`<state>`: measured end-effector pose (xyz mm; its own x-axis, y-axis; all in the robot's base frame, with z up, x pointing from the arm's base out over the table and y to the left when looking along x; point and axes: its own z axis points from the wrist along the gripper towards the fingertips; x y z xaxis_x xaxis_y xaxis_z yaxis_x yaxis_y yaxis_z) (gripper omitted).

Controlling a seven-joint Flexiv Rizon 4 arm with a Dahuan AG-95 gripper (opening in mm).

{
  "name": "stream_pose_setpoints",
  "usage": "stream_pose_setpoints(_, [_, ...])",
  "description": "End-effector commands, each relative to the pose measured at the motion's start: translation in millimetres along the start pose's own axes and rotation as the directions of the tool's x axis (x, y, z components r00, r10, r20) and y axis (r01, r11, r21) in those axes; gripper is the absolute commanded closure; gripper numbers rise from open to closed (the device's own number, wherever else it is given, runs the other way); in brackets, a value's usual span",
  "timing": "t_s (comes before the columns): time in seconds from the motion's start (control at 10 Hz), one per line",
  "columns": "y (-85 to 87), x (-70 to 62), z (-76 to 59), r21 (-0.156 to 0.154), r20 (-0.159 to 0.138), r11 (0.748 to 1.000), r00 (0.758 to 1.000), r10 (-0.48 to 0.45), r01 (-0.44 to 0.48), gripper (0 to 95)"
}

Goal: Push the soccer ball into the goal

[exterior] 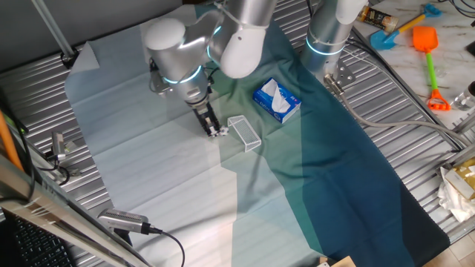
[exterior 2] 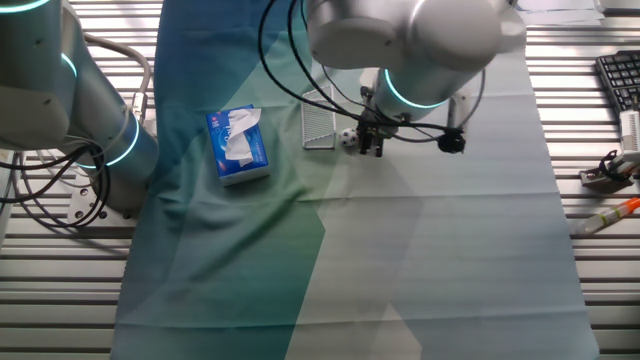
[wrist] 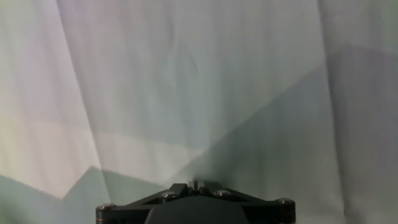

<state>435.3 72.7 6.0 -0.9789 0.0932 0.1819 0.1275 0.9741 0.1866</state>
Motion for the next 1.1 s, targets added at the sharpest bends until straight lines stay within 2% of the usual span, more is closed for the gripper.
stream_pose_setpoints(0.1, [-0.5, 12.4, 7.4, -0.016, 0.010, 1.000, 1.000, 0.009, -0.009, 95.0])
stream_pose_setpoints(0.2, [-0.5, 15.5, 6.4, -0.028, 0.012, 0.999, 1.000, 0.016, -0.016, 95.0])
stream_pose_setpoints(0.5, [-0.7, 19.7, 5.3, -0.026, 0.010, 1.000, 1.000, 0.012, -0.012, 95.0])
stream_pose_setpoints(0.7, [-1.2, 19.4, 4.5, -0.016, 0.019, 1.000, 1.000, -0.011, 0.012, 95.0])
stream_pose_setpoints(1.1, [-3.7, 10.2, -1.1, 0.014, 0.021, 1.000, 1.000, -0.020, 0.020, 95.0])
